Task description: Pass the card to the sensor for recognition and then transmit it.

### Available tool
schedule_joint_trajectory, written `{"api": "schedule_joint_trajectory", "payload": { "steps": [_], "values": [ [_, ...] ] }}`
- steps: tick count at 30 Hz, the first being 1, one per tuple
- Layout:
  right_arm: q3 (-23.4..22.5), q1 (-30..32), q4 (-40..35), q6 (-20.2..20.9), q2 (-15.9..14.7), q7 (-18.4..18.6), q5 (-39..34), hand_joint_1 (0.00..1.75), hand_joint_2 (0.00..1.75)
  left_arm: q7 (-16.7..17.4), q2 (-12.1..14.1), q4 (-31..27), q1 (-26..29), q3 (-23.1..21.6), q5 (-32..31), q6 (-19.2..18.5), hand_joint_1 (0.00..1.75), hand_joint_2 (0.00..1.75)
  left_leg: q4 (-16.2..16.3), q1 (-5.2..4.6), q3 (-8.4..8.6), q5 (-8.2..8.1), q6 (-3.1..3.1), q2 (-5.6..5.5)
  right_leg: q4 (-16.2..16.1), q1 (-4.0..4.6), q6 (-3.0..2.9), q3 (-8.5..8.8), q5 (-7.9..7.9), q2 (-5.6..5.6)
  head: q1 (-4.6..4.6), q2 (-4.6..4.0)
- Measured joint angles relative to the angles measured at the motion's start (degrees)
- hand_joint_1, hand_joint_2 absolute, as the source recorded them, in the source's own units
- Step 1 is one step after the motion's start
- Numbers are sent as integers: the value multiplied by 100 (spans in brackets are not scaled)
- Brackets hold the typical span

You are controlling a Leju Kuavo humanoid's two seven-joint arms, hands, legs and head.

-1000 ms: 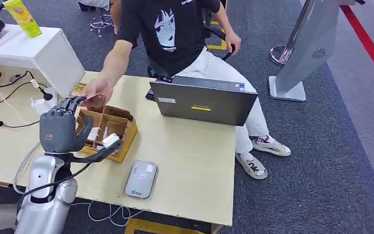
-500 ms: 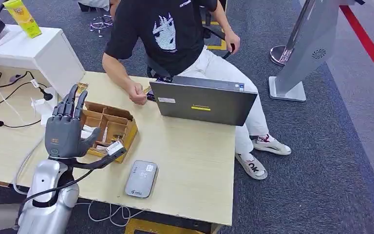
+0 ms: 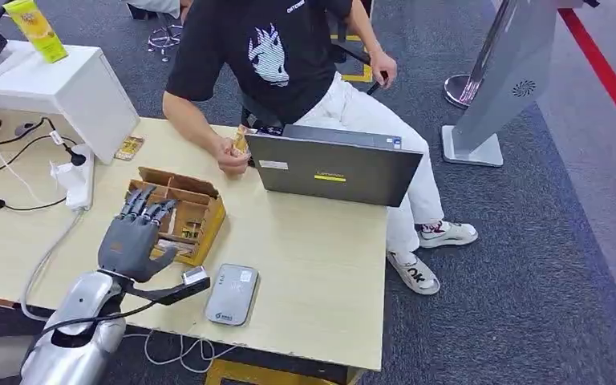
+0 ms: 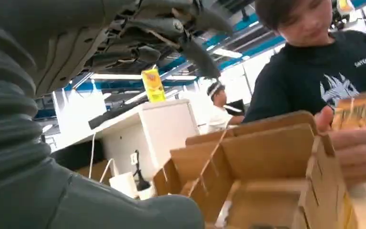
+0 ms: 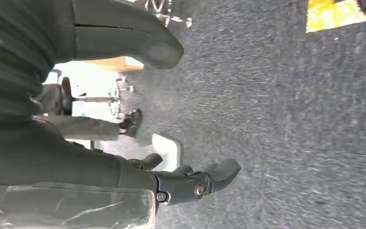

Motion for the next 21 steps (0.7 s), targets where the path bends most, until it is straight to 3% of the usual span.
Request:
{"api": "schedule_joint_trajectory", "payload": {
  "steps": [8, 21],
  "values": [
    [0, 3, -4, 2, 0, -7, 0, 0, 175, 52, 223, 135, 8, -199, 2, 2, 0, 175, 0, -3, -1, -1, 1, 1, -2, -3, 2, 1, 1, 0, 0, 0],
    [0, 3, -7, 0, 0, -15, 0, 0, 175, 245, 255, 153, 20, -262, -98, 328, 0, 175, 1, -2, 0, 0, 1, 1, -1, -3, 3, 0, 2, 0, 0, 0]
  ]
}}
